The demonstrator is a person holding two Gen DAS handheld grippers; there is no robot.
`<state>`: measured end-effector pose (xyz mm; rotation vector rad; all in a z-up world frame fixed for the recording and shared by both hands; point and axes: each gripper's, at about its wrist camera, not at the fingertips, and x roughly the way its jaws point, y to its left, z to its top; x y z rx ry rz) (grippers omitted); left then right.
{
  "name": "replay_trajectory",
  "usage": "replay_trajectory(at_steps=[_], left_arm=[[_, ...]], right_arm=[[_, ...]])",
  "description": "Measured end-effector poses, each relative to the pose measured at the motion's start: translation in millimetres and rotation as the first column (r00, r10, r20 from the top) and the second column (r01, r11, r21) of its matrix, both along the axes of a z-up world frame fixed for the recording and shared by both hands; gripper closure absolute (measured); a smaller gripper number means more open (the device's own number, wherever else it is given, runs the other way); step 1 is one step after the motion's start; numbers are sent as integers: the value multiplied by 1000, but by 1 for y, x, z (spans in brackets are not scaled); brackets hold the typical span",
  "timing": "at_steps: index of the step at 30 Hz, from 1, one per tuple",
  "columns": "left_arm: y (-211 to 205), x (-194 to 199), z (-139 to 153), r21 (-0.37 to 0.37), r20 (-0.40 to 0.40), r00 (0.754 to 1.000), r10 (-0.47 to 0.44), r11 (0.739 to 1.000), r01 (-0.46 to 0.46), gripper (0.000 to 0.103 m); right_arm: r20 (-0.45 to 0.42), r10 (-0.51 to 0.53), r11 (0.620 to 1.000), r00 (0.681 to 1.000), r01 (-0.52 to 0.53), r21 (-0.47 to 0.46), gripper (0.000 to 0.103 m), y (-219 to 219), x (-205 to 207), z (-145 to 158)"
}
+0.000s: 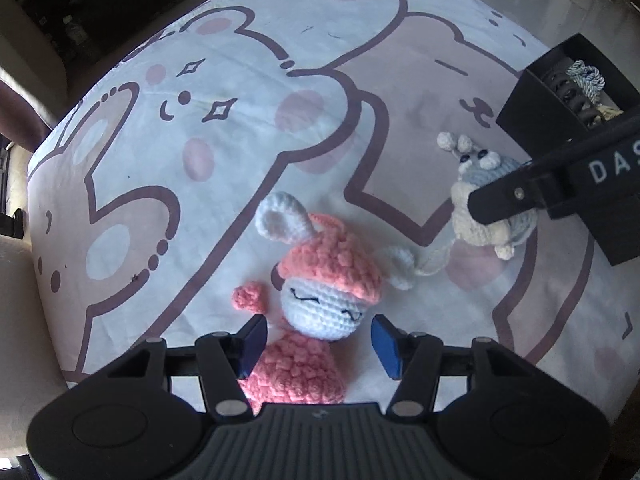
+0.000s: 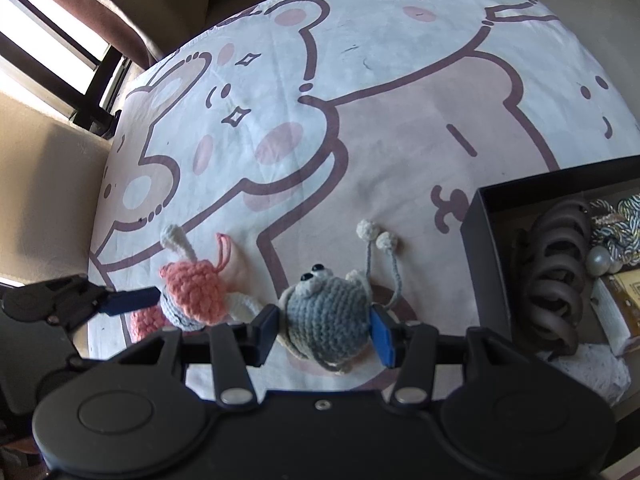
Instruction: Organize objects
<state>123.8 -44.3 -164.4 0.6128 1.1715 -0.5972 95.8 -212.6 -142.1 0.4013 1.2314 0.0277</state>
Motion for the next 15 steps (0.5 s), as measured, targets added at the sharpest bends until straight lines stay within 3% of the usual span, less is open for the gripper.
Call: replay_trajectory(at_steps=[2, 4, 9, 13, 15], left_arm=[[1, 4, 0, -2, -6, 1000, 28, 1000, -28, 53], [2, 6, 1, -21, -23, 999, 34, 999, -35, 62], [4, 8, 3, -28, -47, 996, 73, 997, -74, 62], [20, 18, 10, -143, -163, 967, 197, 965, -221, 63], [23, 18, 13, -160, -184, 959, 215, 956, -246, 63]], right_arm=[[-1, -5, 1000, 1000, 5, 6, 51, -1, 1, -1], [-4, -9, 1000, 1000, 9, 15, 48, -2, 1, -1], [-13, -1, 1000, 1000, 1, 3, 41, -1, 2, -2], [-29, 10, 1000, 1000, -10, 0, 41, 2, 2, -5], [-38, 5, 1000, 999, -4, 9, 41, 1, 3, -8]])
